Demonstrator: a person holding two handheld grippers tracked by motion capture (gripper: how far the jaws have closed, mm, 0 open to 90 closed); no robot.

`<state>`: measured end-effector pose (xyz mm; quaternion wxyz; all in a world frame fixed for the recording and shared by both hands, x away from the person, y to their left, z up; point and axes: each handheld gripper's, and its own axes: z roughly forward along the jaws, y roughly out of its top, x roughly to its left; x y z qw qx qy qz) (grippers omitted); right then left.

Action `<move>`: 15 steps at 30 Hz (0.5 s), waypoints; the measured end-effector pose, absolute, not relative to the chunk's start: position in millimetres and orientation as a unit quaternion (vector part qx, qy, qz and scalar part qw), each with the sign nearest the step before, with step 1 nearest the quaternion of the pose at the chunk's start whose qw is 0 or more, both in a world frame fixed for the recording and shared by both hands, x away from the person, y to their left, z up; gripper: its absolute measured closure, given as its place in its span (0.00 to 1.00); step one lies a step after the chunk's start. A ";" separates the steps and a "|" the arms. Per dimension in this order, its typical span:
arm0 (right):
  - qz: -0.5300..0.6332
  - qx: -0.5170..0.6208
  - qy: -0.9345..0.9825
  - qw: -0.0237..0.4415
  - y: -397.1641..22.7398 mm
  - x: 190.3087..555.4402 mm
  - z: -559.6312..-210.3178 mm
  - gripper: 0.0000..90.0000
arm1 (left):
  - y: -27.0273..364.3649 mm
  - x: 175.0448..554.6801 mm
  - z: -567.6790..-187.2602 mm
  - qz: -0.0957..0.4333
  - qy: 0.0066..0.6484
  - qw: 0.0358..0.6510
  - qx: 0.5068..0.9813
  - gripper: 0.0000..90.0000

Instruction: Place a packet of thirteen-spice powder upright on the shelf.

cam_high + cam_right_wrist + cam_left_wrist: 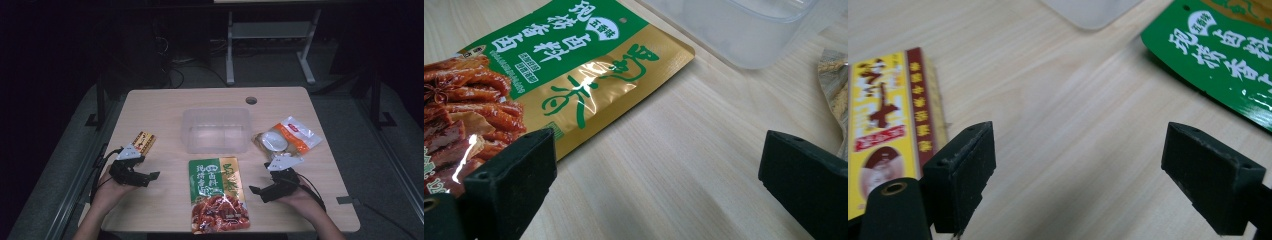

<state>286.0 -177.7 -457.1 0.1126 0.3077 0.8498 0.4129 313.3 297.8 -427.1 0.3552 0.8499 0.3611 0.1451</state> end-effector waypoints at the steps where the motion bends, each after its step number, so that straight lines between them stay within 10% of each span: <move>1: 0.413 0.308 0.850 0.112 -177.7 286.1 -457.1 0.02 | 300.0 314.6 -425.9 0.148 0.364 0.354 0.848 0.15; 15: 0.412 0.309 0.850 0.110 -176.5 285.0 -456.6 0.02 | 324.8 342.0 -410.6 0.181 0.426 0.361 0.810 0.16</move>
